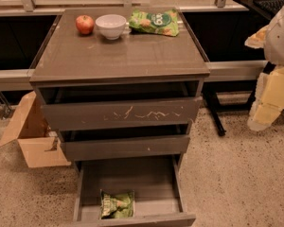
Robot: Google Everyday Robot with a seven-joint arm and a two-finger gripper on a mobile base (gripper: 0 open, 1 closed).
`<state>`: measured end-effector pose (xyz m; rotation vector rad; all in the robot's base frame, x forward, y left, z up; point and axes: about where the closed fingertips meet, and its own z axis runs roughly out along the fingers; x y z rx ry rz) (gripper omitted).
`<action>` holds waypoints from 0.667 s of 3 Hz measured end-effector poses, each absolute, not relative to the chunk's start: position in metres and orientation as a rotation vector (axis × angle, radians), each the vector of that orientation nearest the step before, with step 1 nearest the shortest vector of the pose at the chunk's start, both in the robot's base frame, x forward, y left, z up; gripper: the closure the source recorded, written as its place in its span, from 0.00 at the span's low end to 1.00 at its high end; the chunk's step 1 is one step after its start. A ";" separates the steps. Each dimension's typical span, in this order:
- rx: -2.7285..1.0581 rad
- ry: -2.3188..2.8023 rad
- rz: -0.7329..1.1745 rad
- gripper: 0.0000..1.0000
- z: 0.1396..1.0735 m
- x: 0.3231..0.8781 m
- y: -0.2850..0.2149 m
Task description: Pick green jalapeno chip bag from bottom drawer and place on counter
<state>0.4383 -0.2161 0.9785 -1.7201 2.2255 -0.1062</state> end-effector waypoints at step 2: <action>-1.761 2.169 -0.076 0.00 0.959 0.445 -0.211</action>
Offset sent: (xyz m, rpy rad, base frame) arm 0.0163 0.0129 -0.0571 0.0568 0.0009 0.1342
